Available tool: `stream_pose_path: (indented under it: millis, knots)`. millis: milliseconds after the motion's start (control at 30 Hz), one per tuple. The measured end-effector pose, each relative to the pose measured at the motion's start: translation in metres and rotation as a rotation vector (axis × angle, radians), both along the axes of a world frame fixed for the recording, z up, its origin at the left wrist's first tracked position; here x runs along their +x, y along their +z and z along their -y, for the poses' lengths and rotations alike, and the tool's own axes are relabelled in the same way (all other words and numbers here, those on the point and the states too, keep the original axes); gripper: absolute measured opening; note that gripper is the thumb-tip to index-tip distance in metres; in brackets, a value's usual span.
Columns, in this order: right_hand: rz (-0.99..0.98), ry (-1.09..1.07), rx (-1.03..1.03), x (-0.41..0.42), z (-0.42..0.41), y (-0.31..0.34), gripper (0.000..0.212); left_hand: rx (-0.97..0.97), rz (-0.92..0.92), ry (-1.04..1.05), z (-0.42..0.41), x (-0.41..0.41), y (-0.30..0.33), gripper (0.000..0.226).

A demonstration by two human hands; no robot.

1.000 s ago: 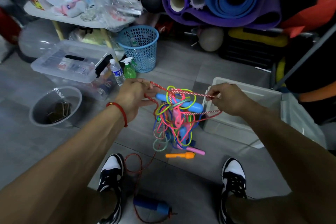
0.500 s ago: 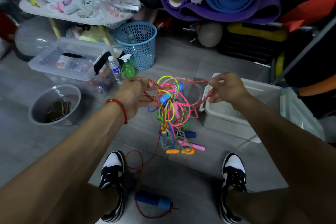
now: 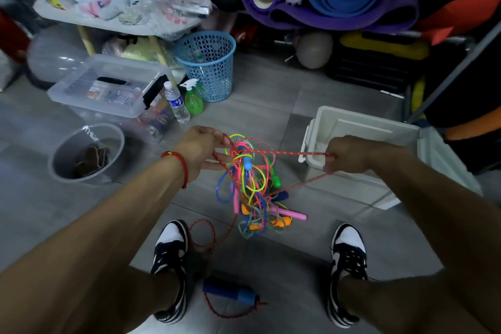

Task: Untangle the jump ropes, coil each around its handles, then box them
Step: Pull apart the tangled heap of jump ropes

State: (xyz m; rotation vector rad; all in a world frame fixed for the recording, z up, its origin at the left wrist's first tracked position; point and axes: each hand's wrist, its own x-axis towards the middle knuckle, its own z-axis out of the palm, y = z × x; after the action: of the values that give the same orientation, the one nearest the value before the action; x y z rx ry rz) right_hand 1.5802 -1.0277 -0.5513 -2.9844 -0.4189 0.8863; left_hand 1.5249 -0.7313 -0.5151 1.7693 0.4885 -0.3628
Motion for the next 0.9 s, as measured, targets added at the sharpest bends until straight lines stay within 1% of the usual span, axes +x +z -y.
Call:
stream_pose_path:
  millis: [33,100,133,233,300,333,367,433,500,533,567,600,633,667,700,733,767,800,833,900]
  knots:
    - [0.019,0.007,-0.02,-0.001,0.001,0.003,0.028,-0.005,-0.001,0.001,0.001,-0.001,-0.001,0.033]
    - [0.037,0.043,-0.145,-0.006,0.001,0.002,0.041,-0.005,0.001,-0.001,0.002,-0.003,-0.001,0.033]
    - [0.04,0.052,-0.198,-0.01,0.001,-0.003,0.043,-0.004,0.002,-0.006,0.002,-0.003,-0.001,0.033]
    - [0.046,0.039,-0.248,-0.014,0.003,-0.016,0.038,0.005,0.006,-0.015,0.003,-0.006,-0.002,0.031]
    - [0.065,0.045,-0.153,-0.012,0.004,-0.019,0.026,0.013,0.013,-0.018,0.003,-0.009,-0.004,0.031]
    - [0.058,0.035,-0.026,-0.009,0.007,-0.021,0.019,0.018,0.017,-0.023,0.003,-0.009,-0.006,0.03]
    - [0.027,0.006,0.173,-0.008,0.009,-0.022,0.014,0.023,0.017,-0.031,0.004,-0.01,-0.007,0.03]
    - [-0.055,-0.104,0.683,-0.013,0.008,-0.016,0.014,0.036,0.011,-0.039,0.005,-0.009,-0.008,0.029]
    - [-0.145,-0.299,1.139,-0.022,0.003,-0.002,0.013,0.043,0.001,-0.044,0.006,-0.009,-0.01,0.03]
    - [-0.209,-0.396,1.292,-0.026,0.0,0.004,0.011,0.046,-0.003,-0.051,0.007,-0.009,-0.011,0.03]
    - [-0.273,-0.47,1.394,-0.029,-0.005,0.01,0.011,0.048,-0.002,-0.057,0.007,-0.01,-0.011,0.029]
    - [-0.297,-0.516,1.437,-0.031,-0.01,0.014,0.014,0.049,0.0,-0.063,0.007,-0.01,-0.012,0.028]
    - [-0.273,-0.544,1.433,-0.032,-0.014,0.017,0.017,0.049,0.0,-0.064,0.006,-0.01,-0.013,0.028]
    - [-0.198,-0.548,1.384,-0.032,-0.017,0.017,0.02,0.048,0.002,-0.059,0.005,-0.01,-0.013,0.028]
    - [-0.05,-0.49,1.247,-0.029,-0.015,0.014,0.022,0.042,0.006,-0.052,0.004,-0.01,-0.012,0.028]
    - [0.121,-0.357,1.012,-0.025,-0.01,0.01,0.022,0.032,0.013,-0.04,0.002,-0.009,-0.011,0.028]
    - [0.25,-0.195,0.722,-0.021,-0.004,0.006,0.022,0.022,0.021,-0.023,0.001,-0.009,-0.01,0.029]
    - [0.302,-0.068,0.46,-0.02,0.0,0.003,0.025,0.014,0.028,-0.006,-0.002,-0.009,-0.009,0.029]
    - [0.271,0.0,0.257,-0.021,0.004,0.002,0.031,0.009,0.033,0.006,-0.004,-0.009,-0.007,0.03]
    - [0.195,0.053,-0.058,-0.025,0.01,-0.006,0.041,-0.005,0.037,0.009,-0.007,-0.009,-0.005,0.031]
